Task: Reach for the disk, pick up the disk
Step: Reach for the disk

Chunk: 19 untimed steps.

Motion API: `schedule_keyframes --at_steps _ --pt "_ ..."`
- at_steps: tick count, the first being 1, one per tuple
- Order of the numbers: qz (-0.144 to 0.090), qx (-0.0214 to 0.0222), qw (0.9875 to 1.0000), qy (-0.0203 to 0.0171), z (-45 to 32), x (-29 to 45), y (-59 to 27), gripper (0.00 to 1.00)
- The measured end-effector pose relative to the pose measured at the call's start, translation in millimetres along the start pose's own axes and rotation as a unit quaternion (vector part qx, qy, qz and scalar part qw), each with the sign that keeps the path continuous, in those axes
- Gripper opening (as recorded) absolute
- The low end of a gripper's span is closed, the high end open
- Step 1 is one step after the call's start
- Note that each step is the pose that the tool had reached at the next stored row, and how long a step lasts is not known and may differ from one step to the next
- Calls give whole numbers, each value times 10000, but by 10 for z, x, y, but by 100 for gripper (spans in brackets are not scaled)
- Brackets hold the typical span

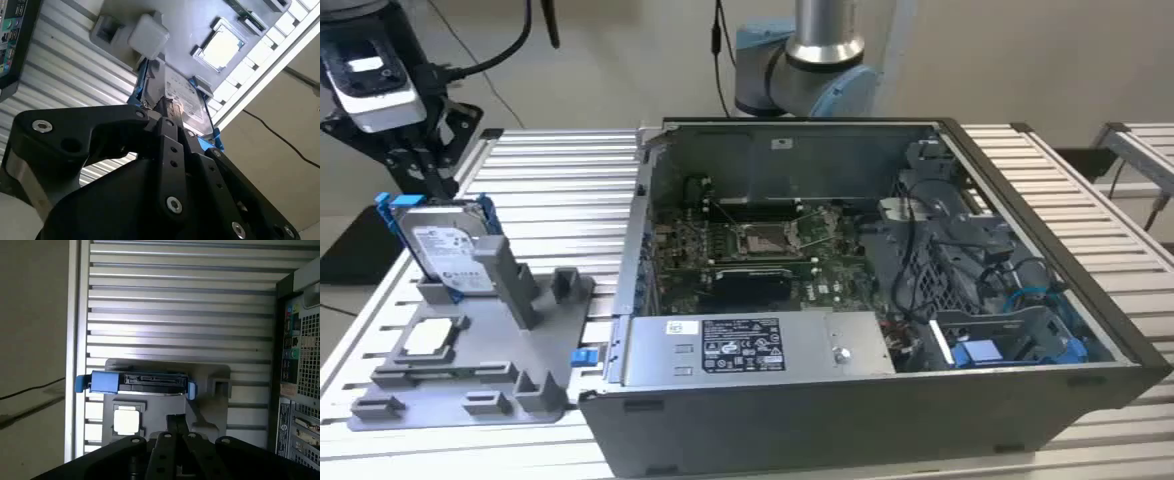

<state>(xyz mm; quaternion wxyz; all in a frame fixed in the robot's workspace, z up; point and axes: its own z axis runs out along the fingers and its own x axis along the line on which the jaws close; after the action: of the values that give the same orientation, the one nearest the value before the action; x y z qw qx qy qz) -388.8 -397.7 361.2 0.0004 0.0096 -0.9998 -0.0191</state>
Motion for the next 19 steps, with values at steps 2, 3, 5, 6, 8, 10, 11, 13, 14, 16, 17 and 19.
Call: schedule_keyframes --at_steps 2,3,5,6,8,10,11,13,14,16,17,19 --pt "0 0 10000 0 0 0 0 0" --pt "0 0 10000 0 0 0 0 0" --pt "0 0 10000 0 0 0 0 0" --pt "0 0 10000 0 0 0 0 0" --pt "0 0 10000 0 0 0 0 0" --pt "0 0 10000 0 0 0 0 0" --pt "0 0 10000 0 0 0 0 0" --pt "0 0 10000 0 0 0 3 0" --pt "1 0 10000 1 0 1 11 0" --pt "0 0 10000 0 3 9 53 0" --pt "0 0 10000 1 5 19 87 0" --pt "0 0 10000 0 10 67 130 0"
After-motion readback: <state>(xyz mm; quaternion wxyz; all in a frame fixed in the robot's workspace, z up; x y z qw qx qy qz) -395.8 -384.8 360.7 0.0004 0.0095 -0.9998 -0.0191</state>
